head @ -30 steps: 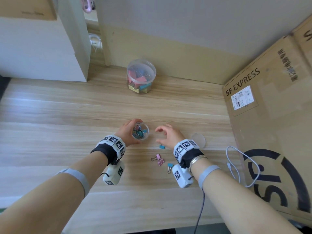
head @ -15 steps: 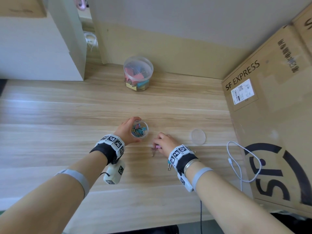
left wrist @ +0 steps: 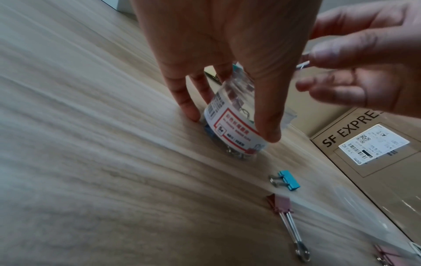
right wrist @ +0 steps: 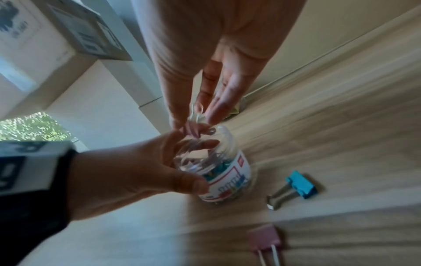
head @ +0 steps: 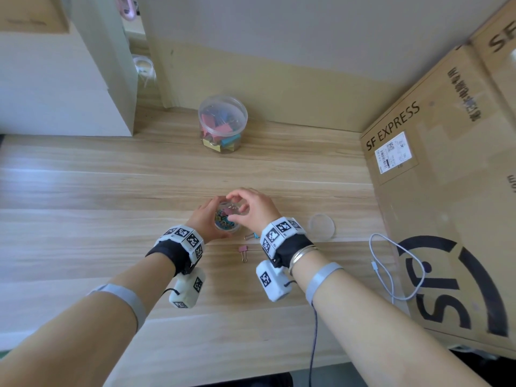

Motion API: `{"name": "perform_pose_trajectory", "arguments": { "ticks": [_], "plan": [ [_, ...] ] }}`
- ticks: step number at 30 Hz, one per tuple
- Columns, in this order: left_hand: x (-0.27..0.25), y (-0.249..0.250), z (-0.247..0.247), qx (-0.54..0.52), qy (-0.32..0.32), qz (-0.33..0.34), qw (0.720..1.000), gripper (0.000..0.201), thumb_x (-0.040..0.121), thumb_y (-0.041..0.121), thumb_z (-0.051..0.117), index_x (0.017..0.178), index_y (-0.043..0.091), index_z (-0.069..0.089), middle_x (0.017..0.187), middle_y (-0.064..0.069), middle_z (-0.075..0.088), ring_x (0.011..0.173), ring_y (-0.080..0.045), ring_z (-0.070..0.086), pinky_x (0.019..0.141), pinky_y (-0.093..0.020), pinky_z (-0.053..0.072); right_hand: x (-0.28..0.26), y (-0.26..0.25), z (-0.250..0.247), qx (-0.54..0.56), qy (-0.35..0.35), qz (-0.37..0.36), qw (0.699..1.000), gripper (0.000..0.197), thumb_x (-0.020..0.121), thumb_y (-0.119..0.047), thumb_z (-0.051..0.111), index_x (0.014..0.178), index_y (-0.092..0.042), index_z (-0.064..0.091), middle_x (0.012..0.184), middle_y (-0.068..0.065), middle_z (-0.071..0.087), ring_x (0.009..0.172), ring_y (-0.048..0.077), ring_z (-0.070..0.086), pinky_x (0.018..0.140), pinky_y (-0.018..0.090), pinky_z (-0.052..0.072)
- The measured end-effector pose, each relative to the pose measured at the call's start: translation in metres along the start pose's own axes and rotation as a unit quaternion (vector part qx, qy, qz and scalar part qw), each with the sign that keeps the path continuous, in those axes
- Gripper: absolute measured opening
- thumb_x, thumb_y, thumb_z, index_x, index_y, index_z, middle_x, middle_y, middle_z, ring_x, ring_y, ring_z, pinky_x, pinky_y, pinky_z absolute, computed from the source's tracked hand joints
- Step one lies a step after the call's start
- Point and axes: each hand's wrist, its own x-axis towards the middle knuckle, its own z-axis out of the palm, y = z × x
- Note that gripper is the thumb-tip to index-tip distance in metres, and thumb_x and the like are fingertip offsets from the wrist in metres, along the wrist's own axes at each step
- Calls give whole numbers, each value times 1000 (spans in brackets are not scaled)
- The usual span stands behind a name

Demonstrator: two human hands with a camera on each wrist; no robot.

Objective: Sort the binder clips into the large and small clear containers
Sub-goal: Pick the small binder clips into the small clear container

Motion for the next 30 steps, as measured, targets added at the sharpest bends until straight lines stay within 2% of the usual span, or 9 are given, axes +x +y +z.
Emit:
{"name": "perform_pose_trajectory", "arguments": {
  "ticks": [4,7,9,13,18,23,25,28,30],
  "plan": [
    [-4,-7,-3,-12,-2,-3,1000,86,59,16,84,132,17,39,136,-5,49,121,-26,49,107,-41,38,-7,26,0,-27,13,66,997,34,82,-22,68,113,-19,56,117,-2,54,83,11,57,87,27,51],
    [-6,-10,-4,-18,0,-7,1000,86,58,17,85,131,20,39,135,-4,49,121,-26,48,106,-43,40,-16,52,8,-128,-104,105,981,31,80,-20,69,110,-20,59,117,1,54,98,15,56,94,30,48],
    [-6,-11,-4,-19,0,-7,1000,86,58,16,84,131,20,39,134,-4,50,121,-26,48,106,-43,40,-21,62,16,-193,-148,96,965,29,78,-15,70,105,-20,62,113,2,55,101,18,57,90,28,47],
    [-6,-10,-3,-25,0,-5,1000,86,58,16,85,131,20,39,135,-4,49,119,-26,51,105,-44,41,-21,61,21,-192,-117,90,970,12,81,-12,64,93,-13,64,106,4,60,97,22,59,82,28,47],
    [-5,-9,-3,-32,-3,-12,999,89,56,17,86,132,21,38,135,-4,49,117,-27,53,103,-45,44,-8,27,8,-47,24,37,998,9,79,-12,67,88,-13,65,94,3,65,80,18,61,81,33,54],
    [-6,-9,-6,-8,-5,-9,1000,89,58,17,85,133,16,38,136,-7,49,123,-28,48,107,-42,40,-1,14,9,-47,6,4,999,15,82,-20,68,91,-11,60,93,0,60,73,14,55,75,28,49],
    [-9,-11,-8,-8,-5,-12,1000,88,59,16,84,133,17,37,137,-6,49,124,-26,47,107,-41,40,-7,24,15,-85,-41,23,995,12,84,-21,65,89,-11,61,89,0,59,78,13,53,80,30,50],
    [-11,-14,-10,-11,-5,-15,1000,87,59,16,84,133,18,38,136,-5,48,124,-26,47,107,-43,40,-20,38,28,-161,-175,50,970,30,77,-29,73,103,-18,62,110,1,55,93,16,54,89,34,49],
    [-11,-15,-10,-12,-6,-16,1000,87,59,17,85,133,19,38,136,-5,48,123,-26,47,106,-44,40,-24,42,37,-198,-205,43,958,34,75,-27,75,105,-17,60,117,1,48,99,21,54,89,35,49]
  ]
}}
